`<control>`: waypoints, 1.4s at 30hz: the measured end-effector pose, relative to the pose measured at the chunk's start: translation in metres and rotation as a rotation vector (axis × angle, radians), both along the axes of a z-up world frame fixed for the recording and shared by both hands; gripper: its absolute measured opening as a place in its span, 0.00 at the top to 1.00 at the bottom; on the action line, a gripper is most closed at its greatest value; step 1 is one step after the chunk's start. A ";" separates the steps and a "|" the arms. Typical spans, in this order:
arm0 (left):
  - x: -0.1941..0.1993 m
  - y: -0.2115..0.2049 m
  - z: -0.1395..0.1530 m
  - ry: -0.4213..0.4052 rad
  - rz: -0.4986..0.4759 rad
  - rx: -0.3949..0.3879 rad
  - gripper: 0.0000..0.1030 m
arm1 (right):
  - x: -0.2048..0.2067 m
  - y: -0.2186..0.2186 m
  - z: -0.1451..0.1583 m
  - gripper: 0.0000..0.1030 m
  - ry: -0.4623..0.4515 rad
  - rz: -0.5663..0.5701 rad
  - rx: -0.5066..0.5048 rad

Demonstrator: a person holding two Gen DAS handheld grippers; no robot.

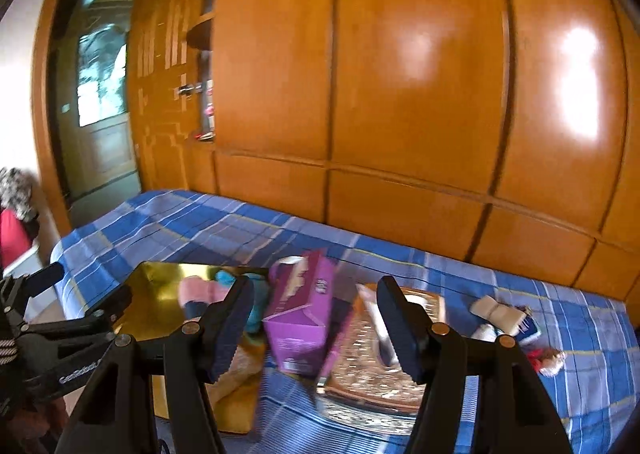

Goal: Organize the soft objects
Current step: 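Move both tools away from the tray back toward the items on the bed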

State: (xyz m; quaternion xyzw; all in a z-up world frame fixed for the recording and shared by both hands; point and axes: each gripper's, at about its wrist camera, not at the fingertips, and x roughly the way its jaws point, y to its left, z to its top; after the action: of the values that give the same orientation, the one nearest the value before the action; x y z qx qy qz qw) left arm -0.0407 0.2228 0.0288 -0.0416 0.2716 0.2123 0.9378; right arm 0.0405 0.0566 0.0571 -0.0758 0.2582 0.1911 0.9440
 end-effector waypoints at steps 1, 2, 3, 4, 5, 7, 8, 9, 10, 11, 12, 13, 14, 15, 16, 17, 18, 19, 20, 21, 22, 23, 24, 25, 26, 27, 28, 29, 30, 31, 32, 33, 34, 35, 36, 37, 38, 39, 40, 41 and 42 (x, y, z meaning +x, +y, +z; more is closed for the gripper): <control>0.002 -0.004 0.001 0.000 -0.010 0.003 0.06 | 0.002 -0.006 0.001 0.37 0.000 -0.017 0.007; 0.004 -0.009 0.003 -0.001 -0.023 0.008 0.06 | 0.004 -0.013 0.002 0.37 0.000 -0.033 0.016; 0.005 -0.013 0.004 -0.002 -0.032 0.012 0.06 | 0.006 -0.018 0.003 0.37 -0.001 -0.044 0.022; 0.007 -0.017 0.005 -0.003 -0.042 0.016 0.06 | 0.008 -0.024 0.005 0.37 -0.004 -0.060 0.027; 0.008 -0.020 0.006 -0.003 -0.050 0.019 0.06 | 0.009 -0.029 0.006 0.37 -0.006 -0.070 0.030; 0.010 -0.025 0.009 -0.006 -0.064 0.025 0.06 | 0.013 -0.038 0.007 0.37 -0.008 -0.096 0.043; 0.012 -0.029 0.011 -0.008 -0.074 0.028 0.06 | 0.014 -0.043 0.008 0.37 -0.008 -0.108 0.049; 0.013 -0.032 0.011 -0.009 -0.079 0.030 0.06 | 0.016 -0.047 0.009 0.37 -0.009 -0.115 0.051; 0.014 -0.035 0.013 -0.011 -0.088 0.033 0.06 | 0.017 -0.052 0.010 0.37 -0.013 -0.126 0.055; 0.016 -0.039 0.015 -0.014 -0.099 0.037 0.06 | 0.018 -0.056 0.010 0.37 -0.015 -0.137 0.059; 0.017 -0.042 0.017 -0.017 -0.107 0.041 0.06 | 0.019 -0.061 0.011 0.37 -0.015 -0.146 0.062; 0.019 -0.046 0.019 -0.020 -0.117 0.046 0.06 | 0.020 -0.065 0.011 0.37 -0.014 -0.156 0.065; 0.020 -0.049 0.021 -0.023 -0.126 0.049 0.06 | 0.022 -0.070 0.012 0.37 -0.014 -0.167 0.068; 0.022 -0.053 0.023 -0.027 -0.136 0.052 0.06 | 0.022 -0.074 0.012 0.37 -0.015 -0.175 0.071; 0.024 -0.059 0.025 -0.031 -0.152 0.057 0.06 | 0.023 -0.080 0.012 0.37 -0.016 -0.189 0.072; 0.026 -0.062 0.027 -0.033 -0.164 0.061 0.06 | 0.024 -0.083 0.011 0.37 -0.016 -0.199 0.072; 0.028 -0.068 0.029 -0.037 -0.179 0.066 0.06 | 0.025 -0.087 0.011 0.37 -0.015 -0.208 0.074; 0.030 -0.074 0.031 -0.041 -0.195 0.071 0.06 | 0.026 -0.092 0.010 0.37 -0.012 -0.220 0.077; 0.032 -0.078 0.033 -0.043 -0.209 0.075 0.06 | 0.027 -0.098 0.009 0.37 -0.011 -0.233 0.077; 0.035 -0.084 0.035 -0.044 -0.226 0.079 0.06 | 0.028 -0.103 0.008 0.37 -0.010 -0.246 0.074; 0.038 -0.090 0.037 -0.046 -0.243 0.083 0.06 | 0.031 -0.110 0.005 0.37 -0.006 -0.260 0.068; 0.041 -0.099 0.040 -0.051 -0.269 0.089 0.06 | 0.033 -0.117 0.002 0.37 0.002 -0.274 0.065; 0.044 -0.106 0.041 -0.052 -0.288 0.094 0.06 | 0.035 -0.125 -0.002 0.37 0.012 -0.289 0.060; 0.047 -0.112 0.042 -0.050 -0.305 0.097 0.06 | 0.040 -0.135 -0.010 0.36 0.031 -0.311 0.048; 0.050 -0.121 0.043 -0.049 -0.330 0.101 0.06 | 0.044 -0.144 -0.017 0.36 0.052 -0.331 0.037; 0.054 -0.130 0.044 -0.050 -0.356 0.106 0.06 | 0.050 -0.156 -0.027 0.36 0.083 -0.354 0.027; 0.057 -0.139 0.045 -0.048 -0.380 0.112 0.06 | 0.054 -0.167 -0.036 0.36 0.110 -0.374 0.020; 0.061 -0.148 0.045 -0.048 -0.405 0.119 0.06 | 0.059 -0.181 -0.048 0.36 0.144 -0.403 0.005; 0.064 -0.156 0.046 -0.048 -0.426 0.125 0.06 | 0.062 -0.194 -0.059 0.36 0.174 -0.431 -0.014; 0.068 -0.163 0.045 -0.041 -0.446 0.127 0.06 | 0.066 -0.209 -0.072 0.36 0.212 -0.466 -0.030; 0.074 -0.174 0.045 -0.027 -0.481 0.120 0.06 | 0.070 -0.226 -0.084 0.36 0.252 -0.501 -0.034; 0.079 -0.182 0.044 -0.020 -0.504 0.115 0.06 | 0.072 -0.246 -0.097 0.36 0.299 -0.540 -0.031; 0.084 -0.188 0.042 -0.010 -0.519 0.114 0.06 | 0.072 -0.262 -0.109 0.36 0.337 -0.573 -0.031; 0.091 -0.199 0.040 0.006 -0.546 0.109 0.06 | 0.071 -0.275 -0.118 0.36 0.361 -0.602 -0.031; 0.096 -0.207 0.039 0.015 -0.567 0.102 0.06 | 0.070 -0.290 -0.127 0.36 0.385 -0.637 -0.031; 0.100 -0.214 0.037 0.024 -0.581 0.100 0.06 | 0.068 -0.300 -0.132 0.36 0.403 -0.662 -0.029; 0.106 -0.224 0.034 0.037 -0.601 0.097 0.06 | 0.065 -0.312 -0.138 0.36 0.422 -0.689 -0.021; 0.111 -0.232 0.031 0.047 -0.618 0.095 0.06 | 0.063 -0.322 -0.143 0.36 0.438 -0.709 -0.013; 0.117 -0.244 0.028 0.066 -0.636 0.097 0.06 | 0.061 -0.330 -0.149 0.36 0.454 -0.727 -0.008; 0.122 -0.253 0.024 0.078 -0.656 0.100 0.06 | 0.061 -0.336 -0.155 0.36 0.466 -0.740 -0.003; 0.125 -0.260 0.021 0.089 -0.669 0.103 0.06 | 0.058 -0.342 -0.160 0.36 0.476 -0.748 0.005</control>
State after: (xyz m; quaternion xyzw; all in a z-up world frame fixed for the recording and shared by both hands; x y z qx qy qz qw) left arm 0.0847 -0.0369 0.0503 0.1064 0.2998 -0.0923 0.9436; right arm 0.0987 -0.2851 -0.1030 0.0715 0.4776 -0.1510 0.8626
